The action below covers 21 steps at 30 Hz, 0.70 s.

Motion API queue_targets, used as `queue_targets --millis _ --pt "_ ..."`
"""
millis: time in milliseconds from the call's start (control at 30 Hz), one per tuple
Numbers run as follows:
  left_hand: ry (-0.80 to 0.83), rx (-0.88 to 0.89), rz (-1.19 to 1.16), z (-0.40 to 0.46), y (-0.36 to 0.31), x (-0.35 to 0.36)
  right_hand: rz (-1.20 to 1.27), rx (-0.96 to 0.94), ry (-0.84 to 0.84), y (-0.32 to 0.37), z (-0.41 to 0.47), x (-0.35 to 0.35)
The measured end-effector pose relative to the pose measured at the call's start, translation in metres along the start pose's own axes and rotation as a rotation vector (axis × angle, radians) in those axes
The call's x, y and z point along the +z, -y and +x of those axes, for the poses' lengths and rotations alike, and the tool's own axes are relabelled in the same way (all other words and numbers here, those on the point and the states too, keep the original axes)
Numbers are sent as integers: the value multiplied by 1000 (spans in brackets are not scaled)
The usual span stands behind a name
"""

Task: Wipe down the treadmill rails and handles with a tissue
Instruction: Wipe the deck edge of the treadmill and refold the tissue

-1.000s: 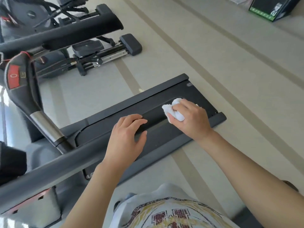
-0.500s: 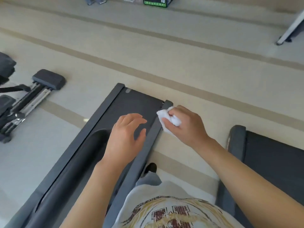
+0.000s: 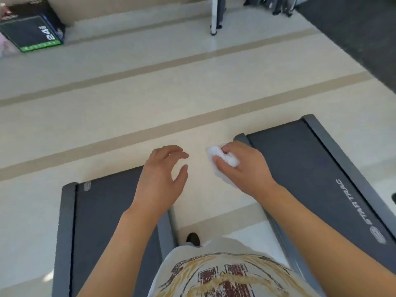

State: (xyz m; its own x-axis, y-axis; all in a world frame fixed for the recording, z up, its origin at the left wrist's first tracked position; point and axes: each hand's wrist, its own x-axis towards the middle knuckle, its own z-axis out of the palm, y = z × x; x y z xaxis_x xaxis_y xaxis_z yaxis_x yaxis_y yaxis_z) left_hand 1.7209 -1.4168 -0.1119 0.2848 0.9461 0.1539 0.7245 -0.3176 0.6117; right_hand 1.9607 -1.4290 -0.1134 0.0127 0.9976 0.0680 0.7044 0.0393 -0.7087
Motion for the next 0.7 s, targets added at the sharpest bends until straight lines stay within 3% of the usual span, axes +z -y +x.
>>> queue_targets --millis 300,700 --pt "226 310 -75 89 -39 52 -6 330 -301 -32 -30 -61" --pt "479 655 -167 114 -180 169 -58 644 -628 -105 -132 -168"
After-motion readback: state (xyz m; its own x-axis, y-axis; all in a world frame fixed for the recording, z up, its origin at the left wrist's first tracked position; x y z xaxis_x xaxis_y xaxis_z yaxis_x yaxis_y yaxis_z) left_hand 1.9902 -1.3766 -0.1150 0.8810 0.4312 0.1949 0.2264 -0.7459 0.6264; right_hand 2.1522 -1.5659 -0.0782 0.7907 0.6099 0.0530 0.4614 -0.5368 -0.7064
